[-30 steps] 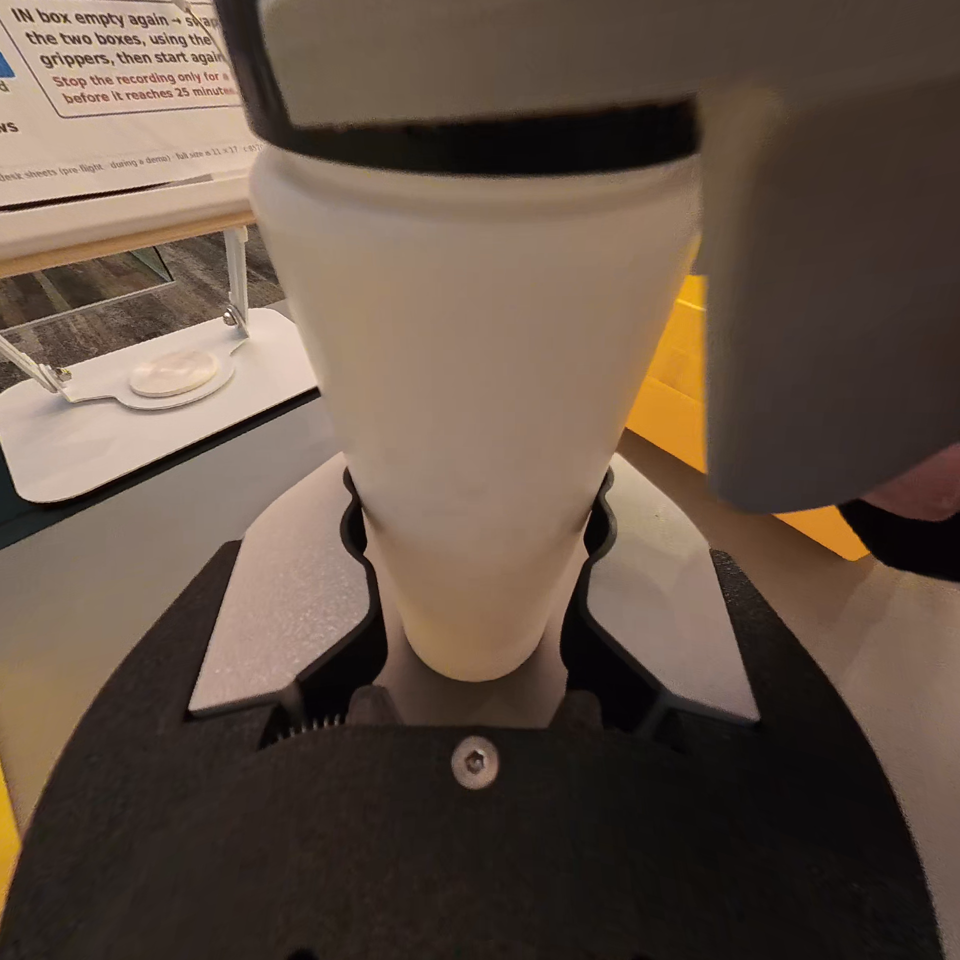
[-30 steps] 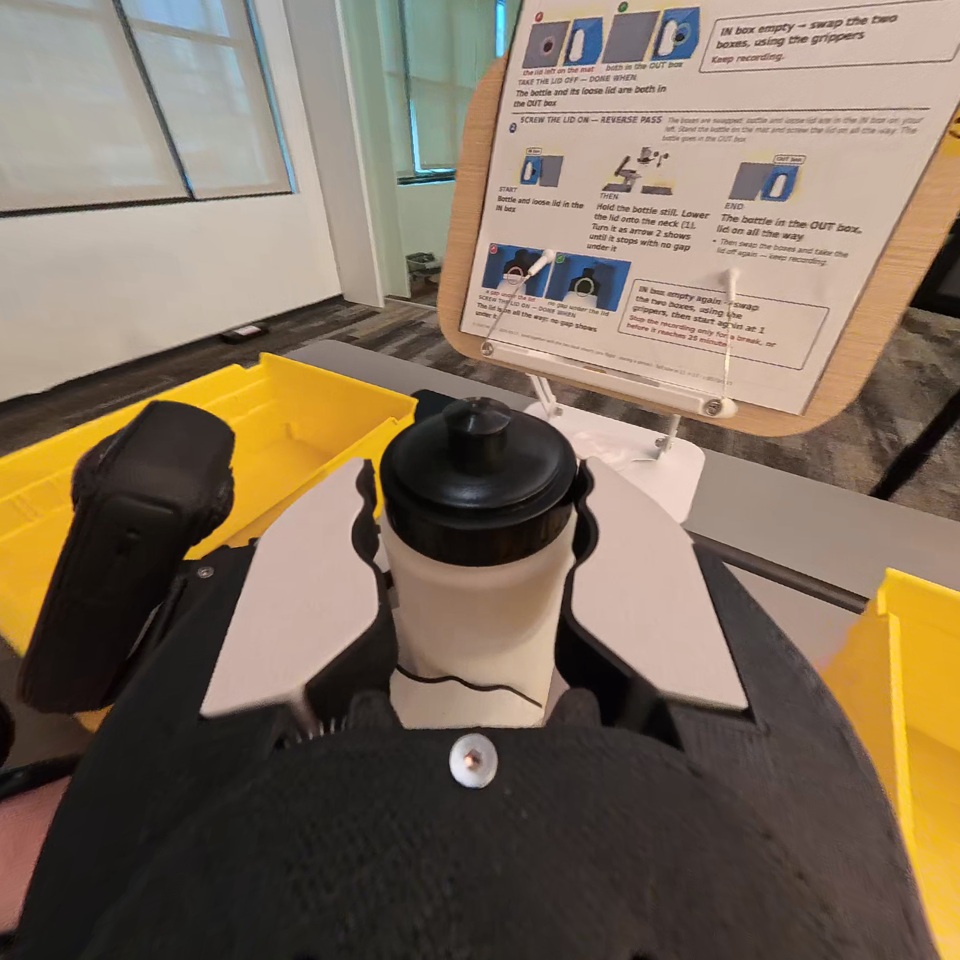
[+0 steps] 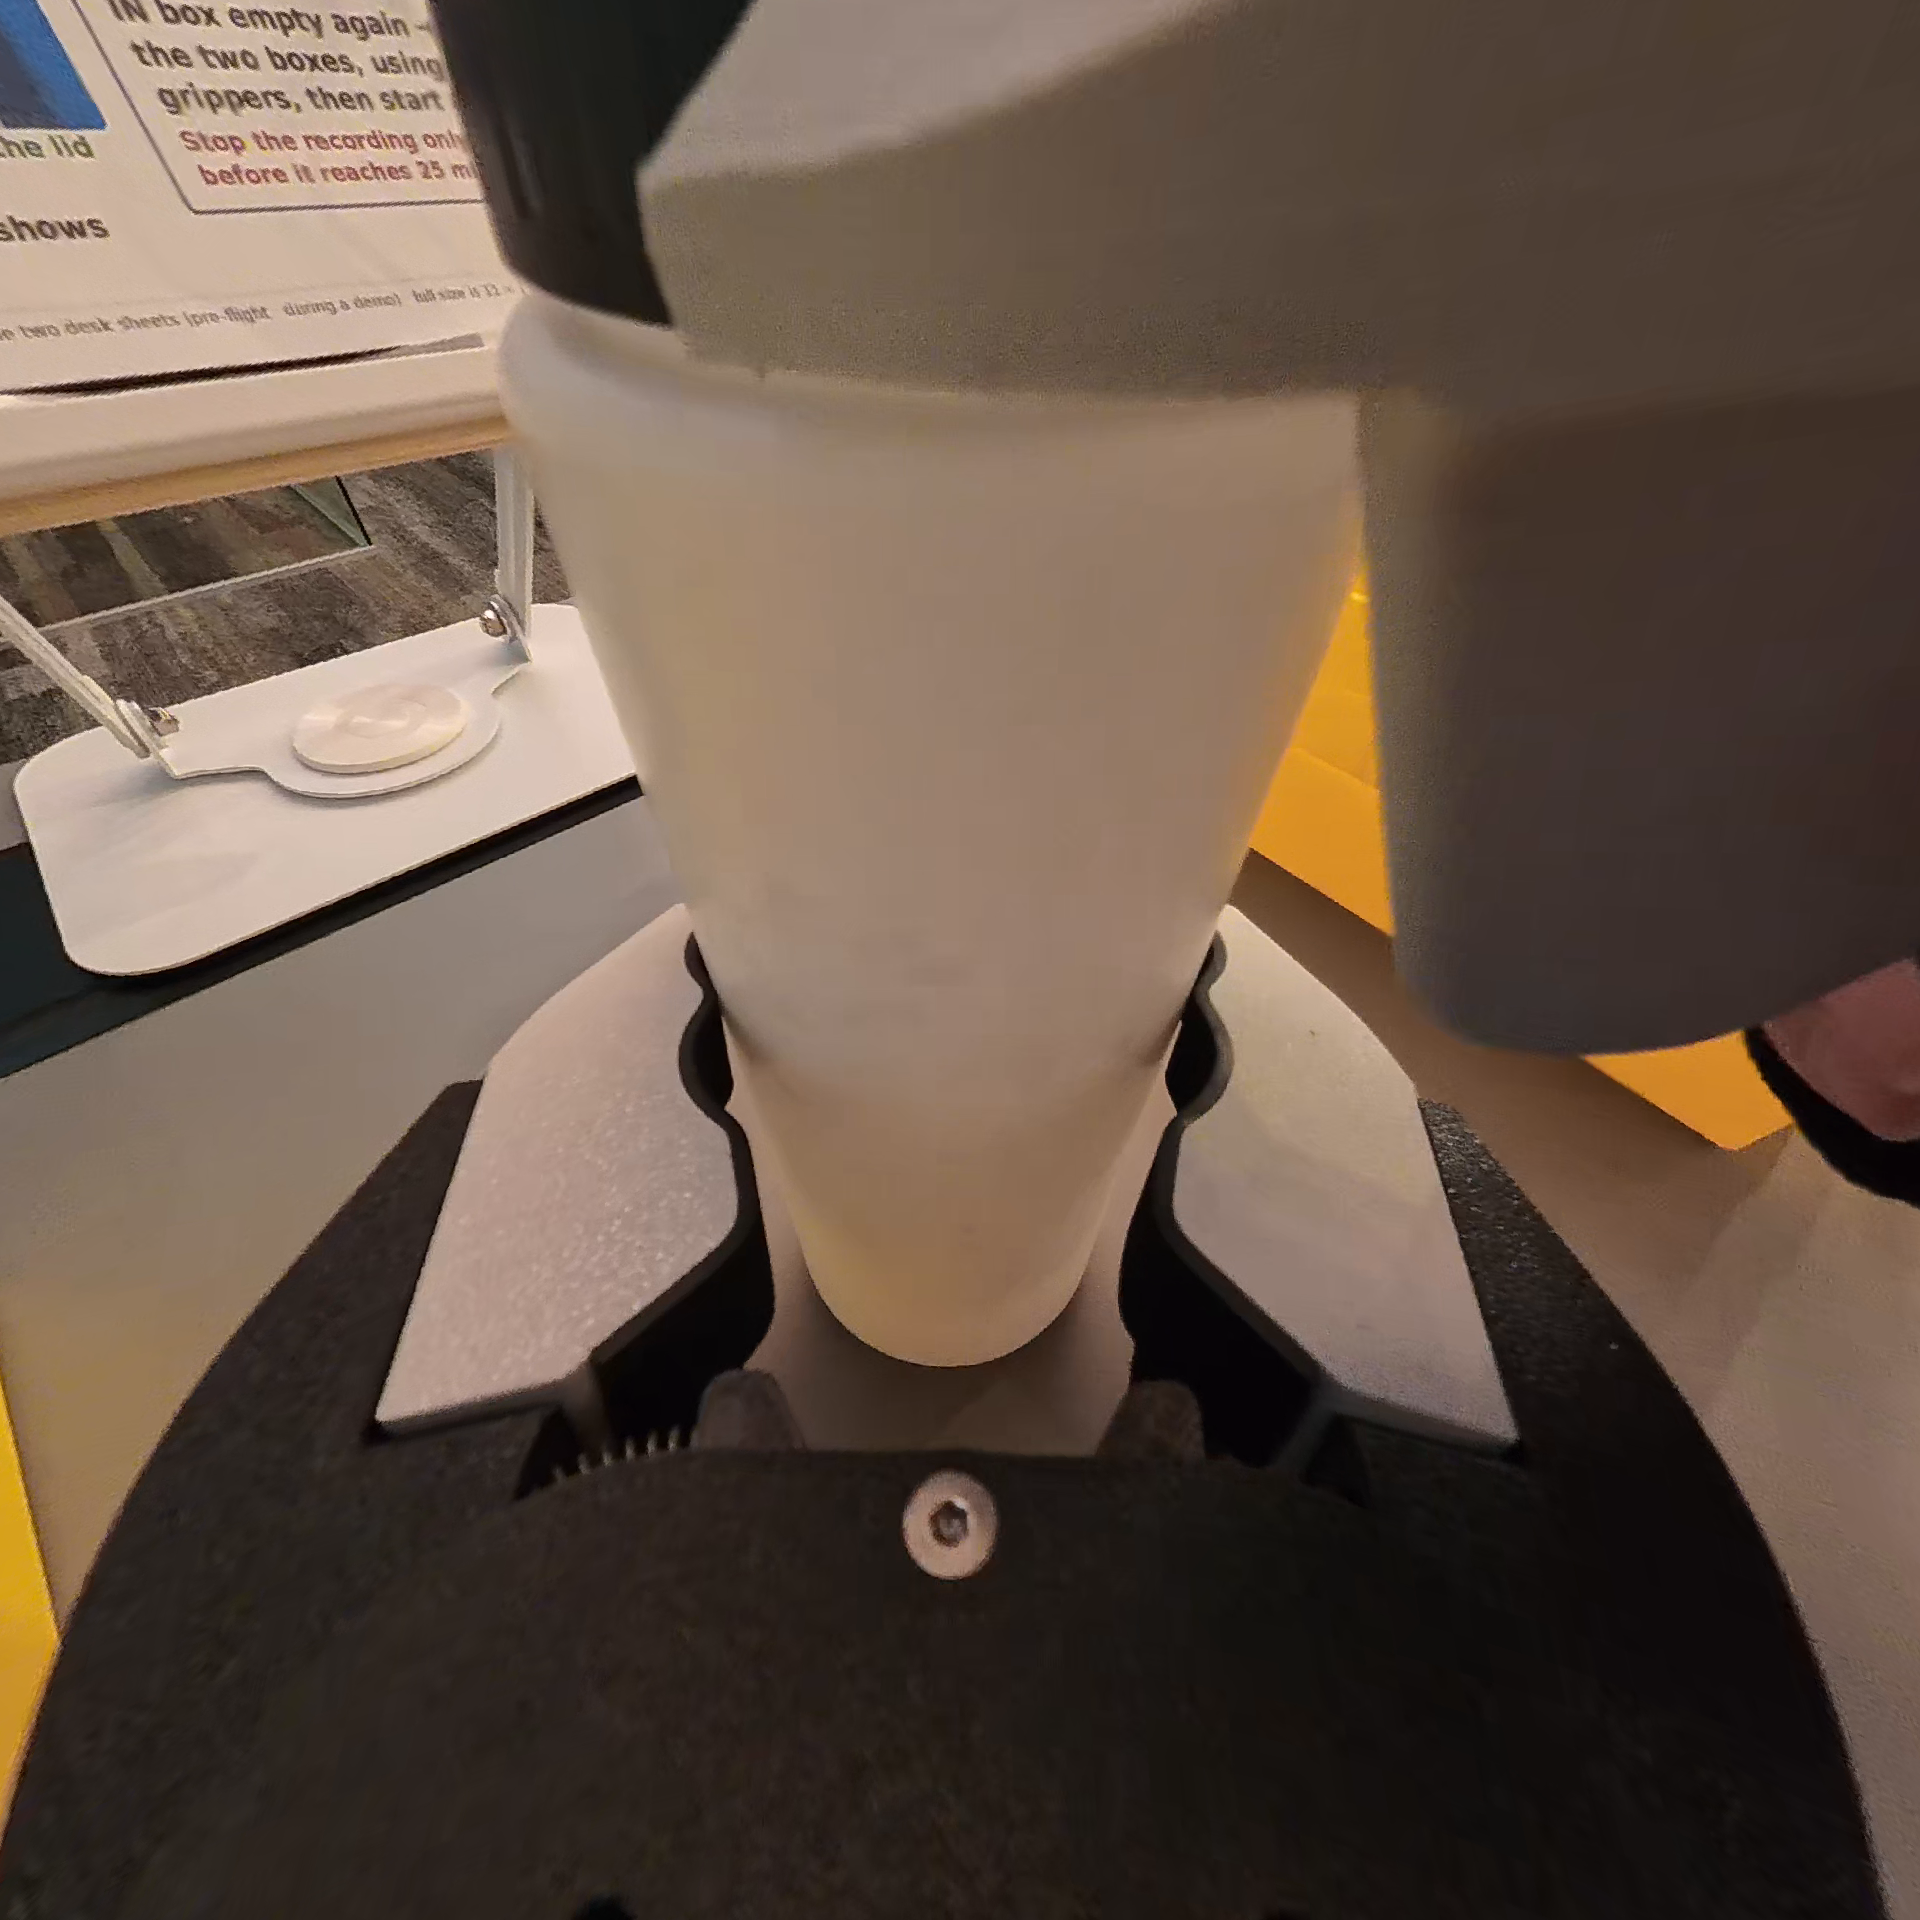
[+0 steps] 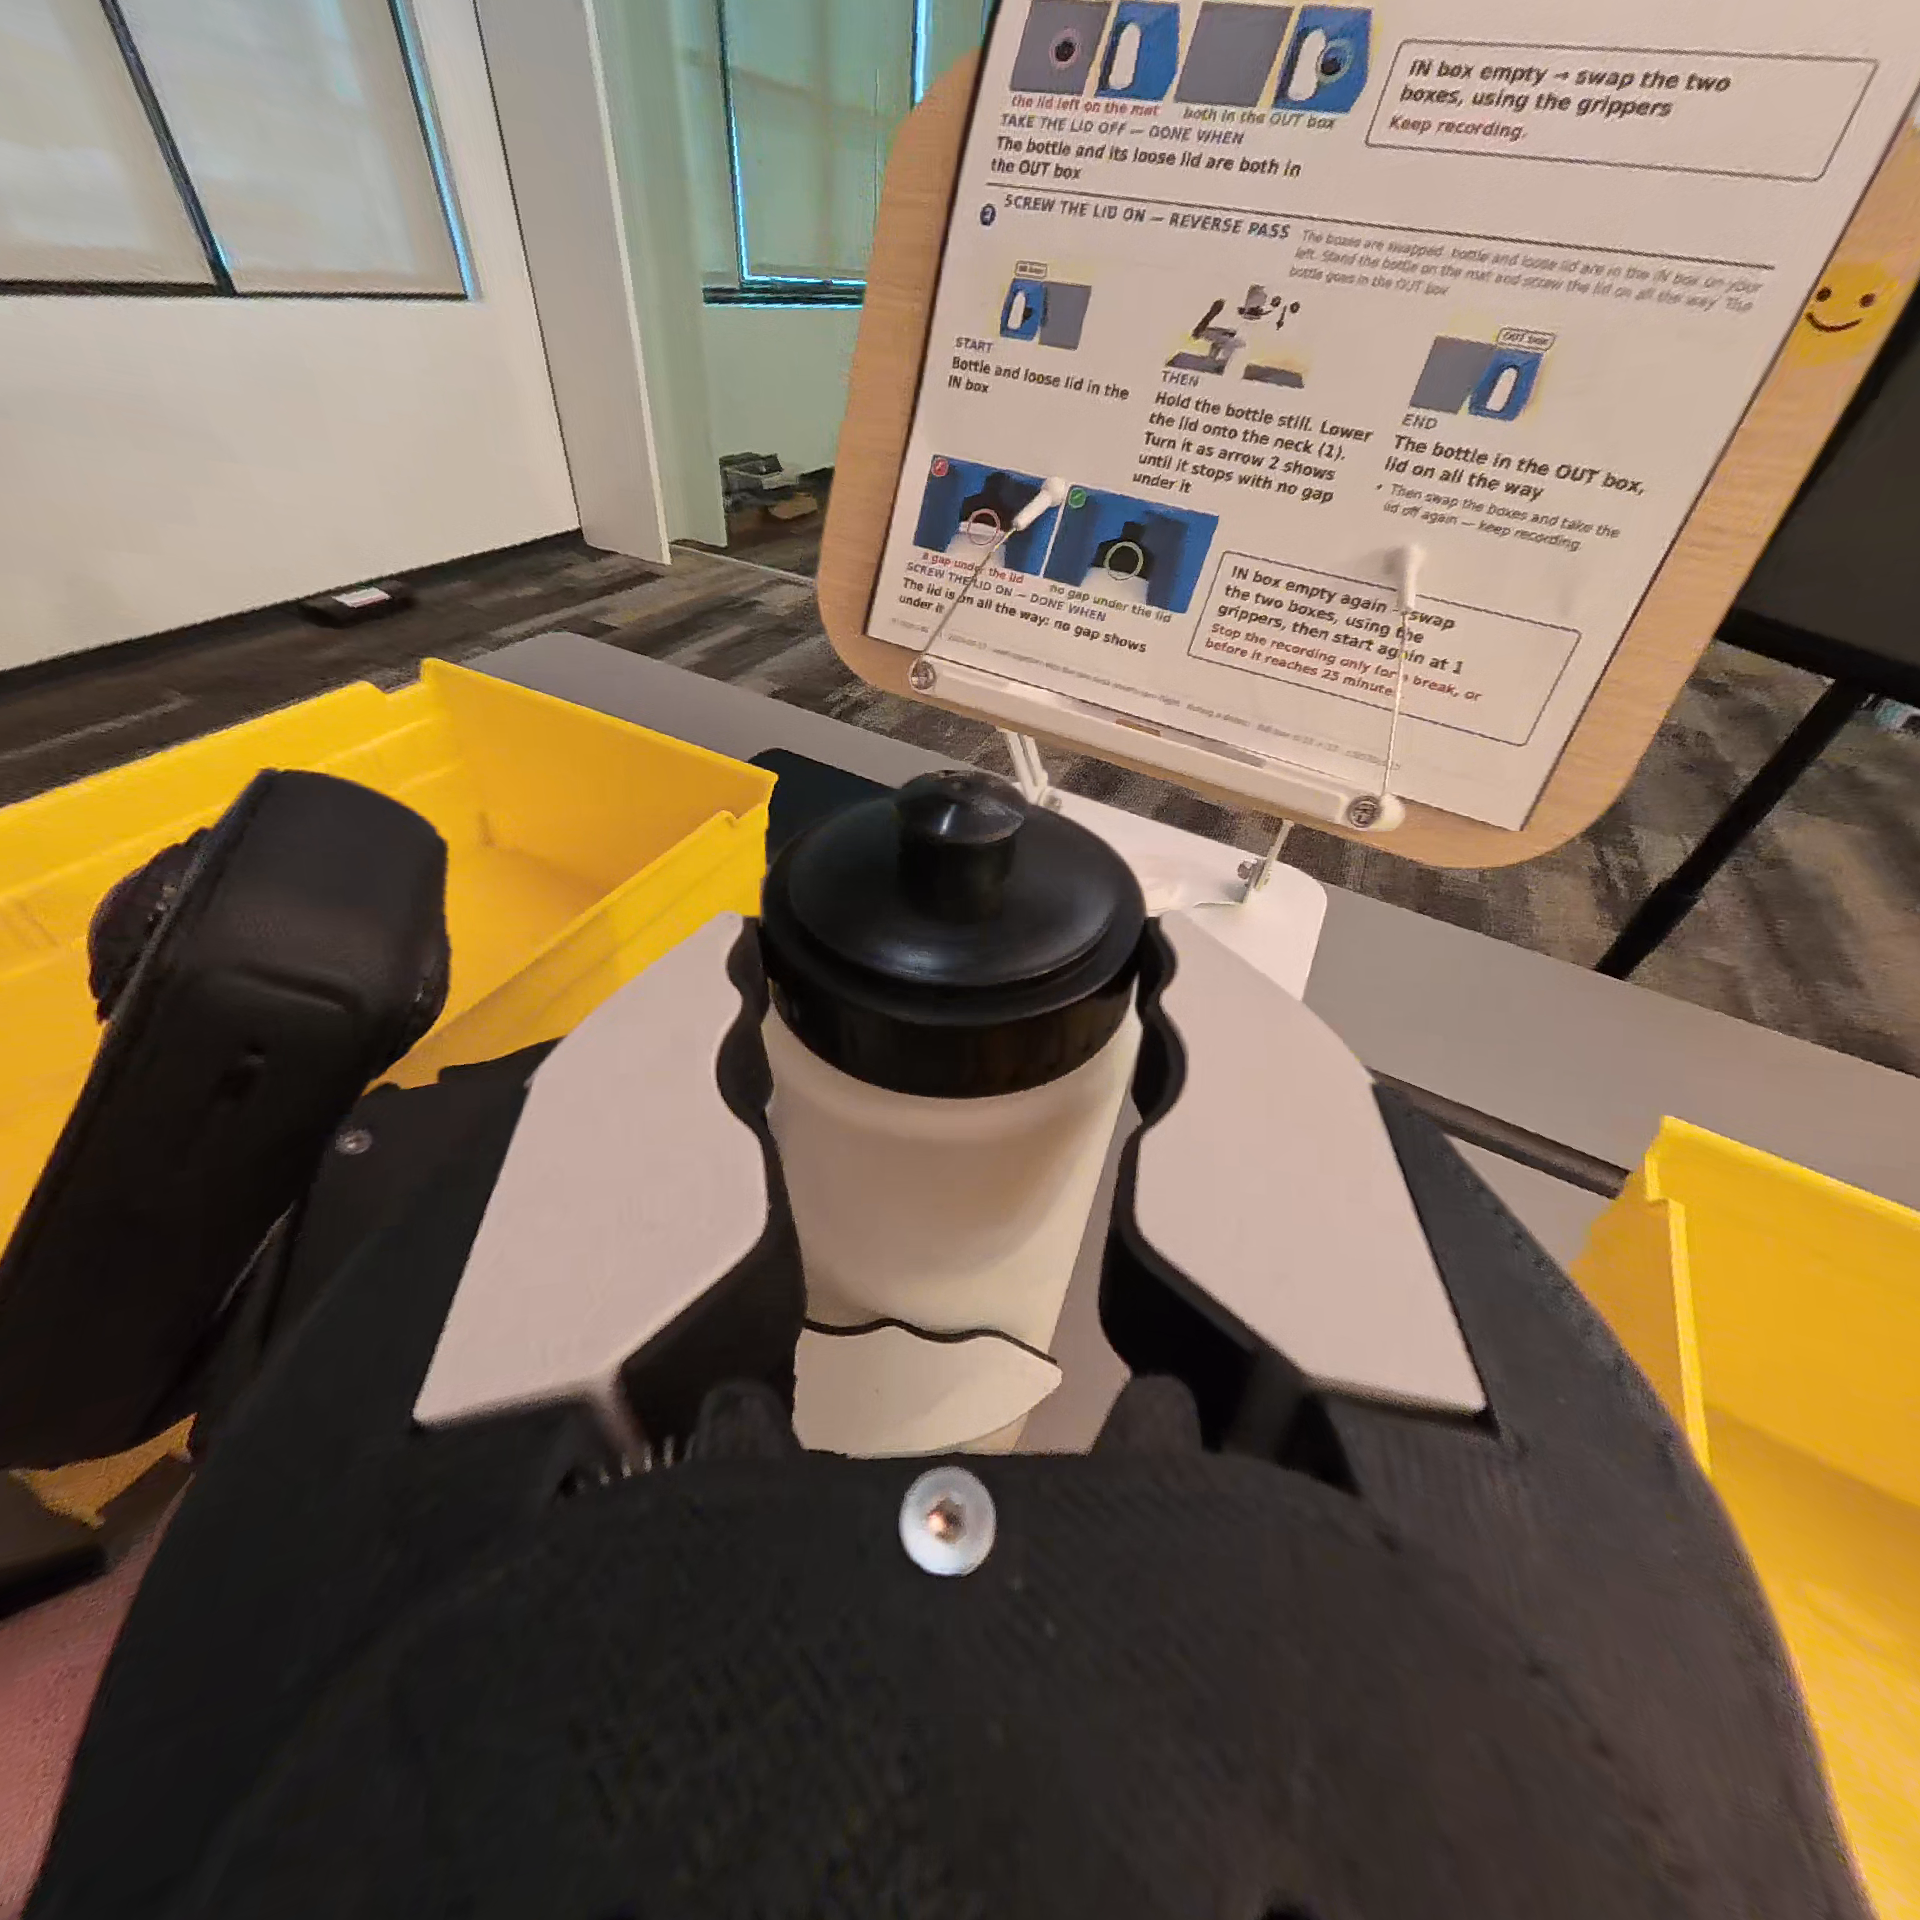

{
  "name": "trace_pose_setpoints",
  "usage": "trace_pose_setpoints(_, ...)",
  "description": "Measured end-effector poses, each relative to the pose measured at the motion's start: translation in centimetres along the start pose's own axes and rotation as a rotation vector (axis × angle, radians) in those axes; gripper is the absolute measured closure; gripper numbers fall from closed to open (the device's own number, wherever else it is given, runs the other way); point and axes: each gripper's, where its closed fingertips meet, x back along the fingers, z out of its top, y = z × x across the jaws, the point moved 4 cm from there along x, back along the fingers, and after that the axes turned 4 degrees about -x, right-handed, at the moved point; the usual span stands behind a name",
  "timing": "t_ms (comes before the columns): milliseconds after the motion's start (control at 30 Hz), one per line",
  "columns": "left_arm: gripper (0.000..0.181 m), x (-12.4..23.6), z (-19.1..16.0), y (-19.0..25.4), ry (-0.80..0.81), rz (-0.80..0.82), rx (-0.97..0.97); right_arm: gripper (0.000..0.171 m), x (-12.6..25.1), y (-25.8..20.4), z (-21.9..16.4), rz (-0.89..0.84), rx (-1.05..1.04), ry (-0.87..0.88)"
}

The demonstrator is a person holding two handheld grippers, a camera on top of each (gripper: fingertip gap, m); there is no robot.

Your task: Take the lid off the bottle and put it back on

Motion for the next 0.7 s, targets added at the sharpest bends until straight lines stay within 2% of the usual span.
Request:
trace_pose_setpoints(500, 0.097, -0.1, -0.02, 0.1, 0.002, -0.012, -0.009, 0.102, 0.07, 0.35, -0.01, 0.012, -0.026, -0.001)
trace_pose_setpoints(633, 0.097, -0.15, 0.0, 0.44, 0.013, -0.054, -0.016, 0.085, 0.25, 0.23, 0.71, 0.199, -0.005, 0.002)
trace_pose_setpoints(700, 0.097, -0.24, 0.04, 0.82, 0.021, -0.086, -0.024, 0.082, 0.5, 0.61, 0.81, 0.289, 0.014, -0.01)
